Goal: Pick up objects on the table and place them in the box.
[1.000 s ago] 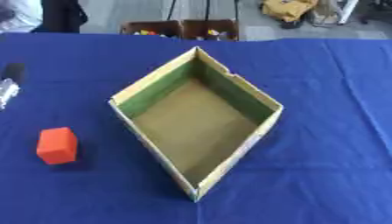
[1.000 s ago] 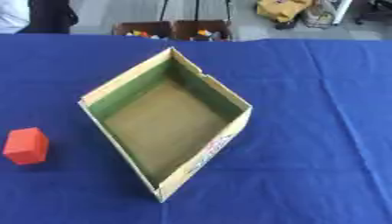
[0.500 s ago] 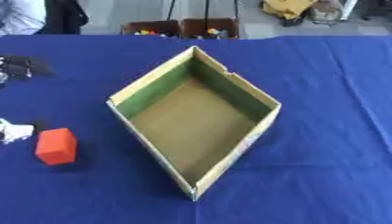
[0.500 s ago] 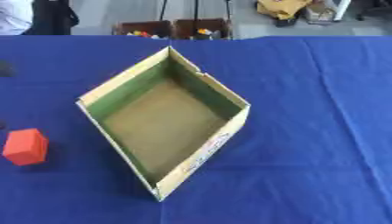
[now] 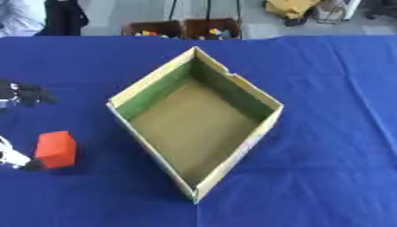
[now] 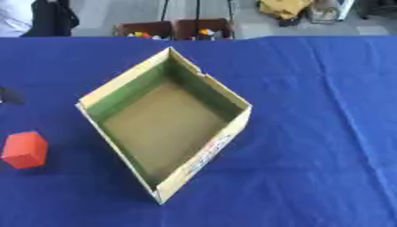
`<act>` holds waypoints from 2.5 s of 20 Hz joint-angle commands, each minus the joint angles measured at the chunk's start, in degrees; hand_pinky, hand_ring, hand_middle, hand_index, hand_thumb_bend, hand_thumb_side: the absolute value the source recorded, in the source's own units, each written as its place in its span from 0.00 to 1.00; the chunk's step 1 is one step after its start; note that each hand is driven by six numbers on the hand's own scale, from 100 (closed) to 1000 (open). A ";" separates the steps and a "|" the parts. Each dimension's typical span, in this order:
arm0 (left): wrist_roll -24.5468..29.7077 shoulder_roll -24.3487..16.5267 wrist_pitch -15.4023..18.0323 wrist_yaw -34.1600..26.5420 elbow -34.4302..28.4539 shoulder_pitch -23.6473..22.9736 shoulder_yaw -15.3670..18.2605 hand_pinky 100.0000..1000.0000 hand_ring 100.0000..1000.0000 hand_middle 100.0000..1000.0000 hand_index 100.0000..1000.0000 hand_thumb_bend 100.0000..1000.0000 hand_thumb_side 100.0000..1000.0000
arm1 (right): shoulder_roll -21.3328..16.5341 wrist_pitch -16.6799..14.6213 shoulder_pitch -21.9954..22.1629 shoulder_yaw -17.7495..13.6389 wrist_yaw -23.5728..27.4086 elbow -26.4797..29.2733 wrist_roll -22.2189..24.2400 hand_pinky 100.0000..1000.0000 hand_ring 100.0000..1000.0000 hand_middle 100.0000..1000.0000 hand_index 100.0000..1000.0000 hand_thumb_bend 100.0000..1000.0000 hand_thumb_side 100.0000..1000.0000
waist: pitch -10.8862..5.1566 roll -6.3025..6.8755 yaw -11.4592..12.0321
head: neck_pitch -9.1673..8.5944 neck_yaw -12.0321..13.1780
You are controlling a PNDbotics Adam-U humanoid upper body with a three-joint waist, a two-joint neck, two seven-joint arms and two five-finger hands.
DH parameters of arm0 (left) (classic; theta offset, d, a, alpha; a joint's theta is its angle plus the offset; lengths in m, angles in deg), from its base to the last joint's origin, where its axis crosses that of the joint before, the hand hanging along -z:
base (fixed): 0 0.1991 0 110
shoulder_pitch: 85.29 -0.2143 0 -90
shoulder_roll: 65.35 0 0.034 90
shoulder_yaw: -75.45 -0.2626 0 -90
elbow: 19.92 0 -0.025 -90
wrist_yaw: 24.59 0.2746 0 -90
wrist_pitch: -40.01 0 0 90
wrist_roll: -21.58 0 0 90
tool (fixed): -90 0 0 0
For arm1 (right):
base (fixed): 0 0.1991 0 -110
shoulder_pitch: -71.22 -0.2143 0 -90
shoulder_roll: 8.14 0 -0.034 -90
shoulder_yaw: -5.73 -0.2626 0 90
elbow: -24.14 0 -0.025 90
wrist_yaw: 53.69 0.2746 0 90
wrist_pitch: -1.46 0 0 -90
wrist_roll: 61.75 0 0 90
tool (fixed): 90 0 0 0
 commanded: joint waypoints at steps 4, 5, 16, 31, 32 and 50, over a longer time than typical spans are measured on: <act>0.01 -1.34 -2.43 0.39 2.80 1.10 -0.79 0.65 0.83 0.98 1.00 0.66 0.57 | -1.39 -0.09 -0.84 -0.28 0.52 1.01 0.01 0.73 0.68 0.73 0.73 0.00 0.66 | -1.60 0.59 -0.22 | -0.49 0.49; 0.01 -1.10 -2.93 0.08 3.36 1.17 -1.10 0.64 0.82 0.98 1.00 0.64 0.55 | -1.35 -0.07 -0.84 -0.29 0.55 1.01 0.00 0.73 0.68 0.73 0.73 0.00 0.66 | -1.56 0.55 -0.29 | -0.51 0.59; -0.02 1.67 -9.53 -4.79 7.96 2.48 -1.77 0.54 0.75 0.91 1.00 0.53 0.50 | -0.93 0.15 -0.85 -0.42 0.77 1.01 -0.20 0.73 0.67 0.73 0.72 0.00 0.65 | -0.97 0.24 -0.62 | -0.90 1.09; 0.01 3.78 -8.98 -2.87 12.43 2.90 -3.83 0.44 0.64 0.85 0.96 0.51 0.45 | -0.59 0.51 -1.01 -0.50 1.07 1.01 -0.72 0.73 0.67 0.73 0.71 0.00 0.64 | -0.35 0.01 -1.06 | -1.27 1.66; 0.01 3.82 -8.83 -2.12 12.71 2.90 -3.99 0.44 0.63 0.85 0.95 0.50 0.44 | -0.58 0.50 -1.04 -0.50 1.09 1.01 -0.74 0.73 0.67 0.73 0.71 0.00 0.64 | -0.30 -0.01 -1.10 | -1.31 1.72; -8.86 5.59 -10.25 2.14 14.81 2.74 -6.57 0.21 0.48 0.55 0.65 0.26 0.44 | -0.18 0.69 -0.93 -0.74 1.21 1.01 -1.13 0.73 0.67 0.73 0.70 0.00 0.62 | -0.02 -0.10 -1.22 | -1.59 2.08</act>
